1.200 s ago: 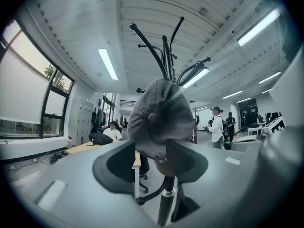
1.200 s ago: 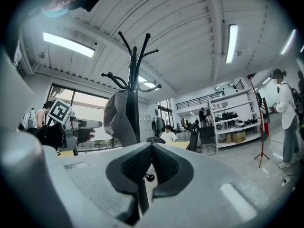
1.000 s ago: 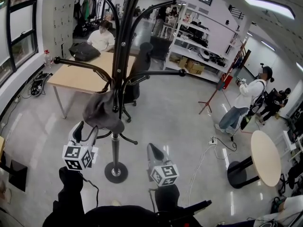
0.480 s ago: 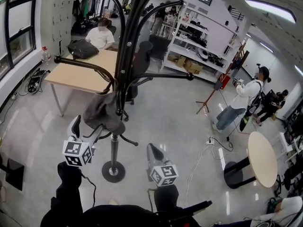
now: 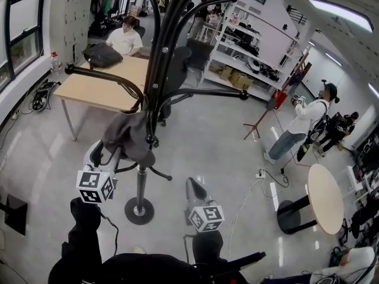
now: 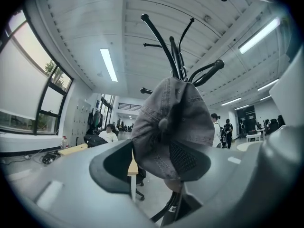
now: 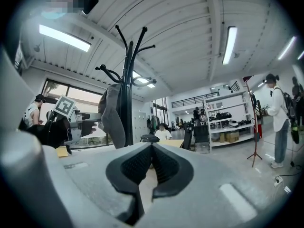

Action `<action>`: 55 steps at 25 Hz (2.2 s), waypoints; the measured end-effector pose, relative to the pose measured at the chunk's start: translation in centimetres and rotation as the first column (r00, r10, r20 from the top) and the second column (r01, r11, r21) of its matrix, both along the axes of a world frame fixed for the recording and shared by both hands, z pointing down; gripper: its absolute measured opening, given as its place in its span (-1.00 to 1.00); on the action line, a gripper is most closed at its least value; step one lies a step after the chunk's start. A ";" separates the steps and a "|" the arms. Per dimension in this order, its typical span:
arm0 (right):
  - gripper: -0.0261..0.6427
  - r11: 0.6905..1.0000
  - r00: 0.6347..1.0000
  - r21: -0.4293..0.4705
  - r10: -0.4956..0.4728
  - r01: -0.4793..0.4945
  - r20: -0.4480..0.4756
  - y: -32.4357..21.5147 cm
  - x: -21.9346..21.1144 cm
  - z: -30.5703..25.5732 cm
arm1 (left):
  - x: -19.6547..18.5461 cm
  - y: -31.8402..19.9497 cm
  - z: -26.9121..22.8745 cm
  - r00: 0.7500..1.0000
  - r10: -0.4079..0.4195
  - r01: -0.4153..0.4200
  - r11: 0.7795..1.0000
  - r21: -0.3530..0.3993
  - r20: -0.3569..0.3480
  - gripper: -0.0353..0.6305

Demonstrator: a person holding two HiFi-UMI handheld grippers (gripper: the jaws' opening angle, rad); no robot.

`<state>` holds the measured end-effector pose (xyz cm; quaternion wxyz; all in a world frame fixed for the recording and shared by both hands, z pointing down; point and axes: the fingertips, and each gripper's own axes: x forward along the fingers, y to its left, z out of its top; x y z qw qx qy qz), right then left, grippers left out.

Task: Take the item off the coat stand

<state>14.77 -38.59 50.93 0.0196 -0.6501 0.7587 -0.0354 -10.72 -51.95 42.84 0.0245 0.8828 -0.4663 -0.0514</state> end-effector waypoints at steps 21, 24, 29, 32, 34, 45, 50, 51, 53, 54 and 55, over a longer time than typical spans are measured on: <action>-0.92 1.000 1.000 0.009 -0.001 0.001 0.015 0.7 0.5 0.0 | -1.4 0.7 -0.1 0.995 -0.090 0.090 0.996 0.009 0.050 -0.75; -0.92 1.000 1.000 0.013 -0.005 0.005 0.018 1.0 0.4 0.0 | -1.4 1.2 -0.2 0.996 -0.082 0.082 0.997 0.003 0.047 -0.80; -0.92 1.000 1.000 0.016 -0.012 0.012 0.024 1.4 0.5 -0.1 | -0.9 2.1 -0.3 0.998 -0.039 0.040 0.999 -0.023 0.048 -0.82; -0.92 1.000 1.000 0.018 -0.014 0.014 0.026 1.6 0.5 -0.1 | -0.9 2.5 -0.5 0.998 -0.027 0.028 0.999 -0.028 0.048 -0.83; -0.92 1.000 1.000 0.019 -0.016 0.016 0.026 1.7 0.6 -0.2 | -0.9 2.7 -0.7 0.998 -0.029 0.030 0.999 -0.021 0.056 -0.83; -0.92 0.999 0.999 0.031 -0.028 0.027 0.025 2.1 0.3 -0.4 | -1.4 3.6 -2.4 0.999 -0.040 0.040 0.999 -0.003 0.037 -0.84; -0.92 0.999 0.999 0.034 -0.031 0.030 0.026 2.6 0.2 -0.4 | -1.9 4.1 -3.6 0.999 -0.045 0.045 0.999 0.003 0.006 -0.84; -0.92 0.999 0.999 0.034 -0.031 0.030 0.027 2.6 0.2 -0.3 | -2.0 4.1 -3.8 0.999 -0.049 0.049 0.999 0.006 0.000 -0.84; -0.92 0.999 0.999 0.033 -0.030 0.029 0.027 2.6 0.2 -0.2 | -2.1 4.2 -4.2 0.999 -0.052 0.052 0.999 0.011 -0.009 -0.84; -0.92 0.999 0.999 0.034 -0.030 0.029 0.027 2.5 0.2 -0.3 | -2.1 4.2 -4.4 0.999 -0.051 0.052 0.999 0.013 -0.013 -0.84; -0.92 0.999 0.999 0.037 -0.032 0.031 0.027 2.5 0.3 -0.3 | -2.1 4.2 -4.6 0.999 -0.050 0.050 0.999 0.015 -0.016 -0.84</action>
